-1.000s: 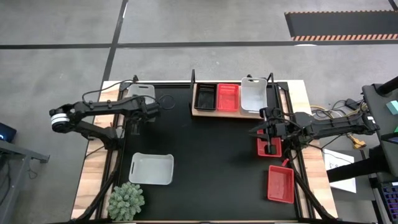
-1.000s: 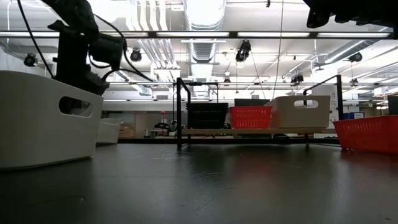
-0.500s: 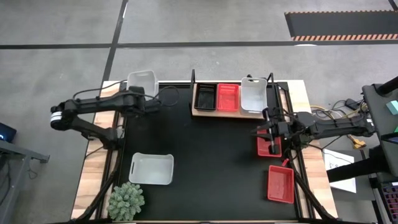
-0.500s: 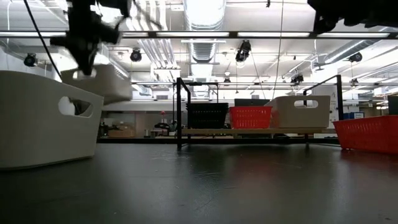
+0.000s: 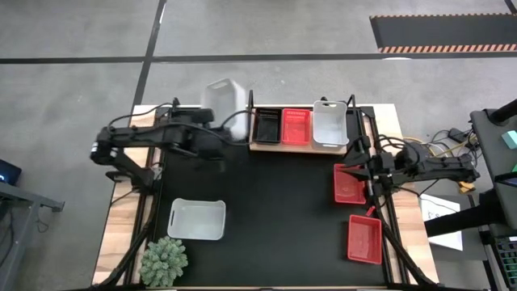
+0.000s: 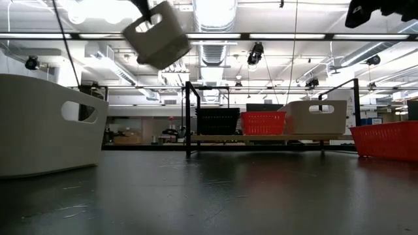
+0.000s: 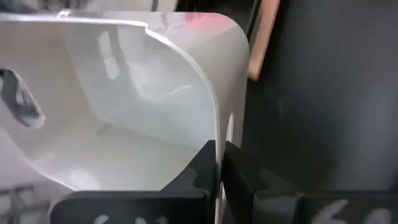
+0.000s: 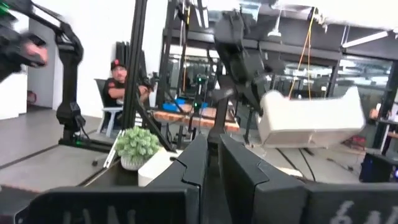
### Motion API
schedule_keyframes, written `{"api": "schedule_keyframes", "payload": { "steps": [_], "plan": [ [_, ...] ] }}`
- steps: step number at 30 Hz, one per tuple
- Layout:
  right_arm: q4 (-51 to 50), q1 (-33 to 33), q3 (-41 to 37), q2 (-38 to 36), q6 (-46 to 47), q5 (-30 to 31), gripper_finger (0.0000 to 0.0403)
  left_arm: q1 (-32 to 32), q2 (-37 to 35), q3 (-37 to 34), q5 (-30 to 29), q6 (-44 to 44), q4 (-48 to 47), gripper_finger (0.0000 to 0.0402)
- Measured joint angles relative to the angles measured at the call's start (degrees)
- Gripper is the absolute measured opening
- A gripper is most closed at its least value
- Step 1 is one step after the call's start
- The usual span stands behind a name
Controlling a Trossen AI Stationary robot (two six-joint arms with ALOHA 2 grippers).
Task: Stack baskets on shelf by color
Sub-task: Stack the top white bin into the top of the white bin on the shelf
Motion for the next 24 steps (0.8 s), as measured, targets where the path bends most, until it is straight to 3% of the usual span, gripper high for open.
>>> {"api": "schedule_keyframes", "payload": {
  "steps": [5,9,19,24],
  "plan": [
    [-0.8,0.0,-0.1,-2.0,0.1,-0.4,0.0034,-1.1,9.5,11.6,-0.5,3.9,3.6,0.0000],
    [-2.7,0.0,-0.1,-4.4,0.0,-0.4,0.0034,-1.0,14.9,16.9,-1.0,8.4,10.5,0.0000],
    [-4.4,0.0,0.0,-10.8,-0.8,-3.5,0.0034,-0.3,20.7,15.4,-0.8,23.3,38.2,0.0000],
    [-4.5,0.0,-0.1,-11.2,-1.8,-3.5,0.0034,0.9,22.9,13.6,3.7,27.0,51.0,0.0000]
  ]
}}
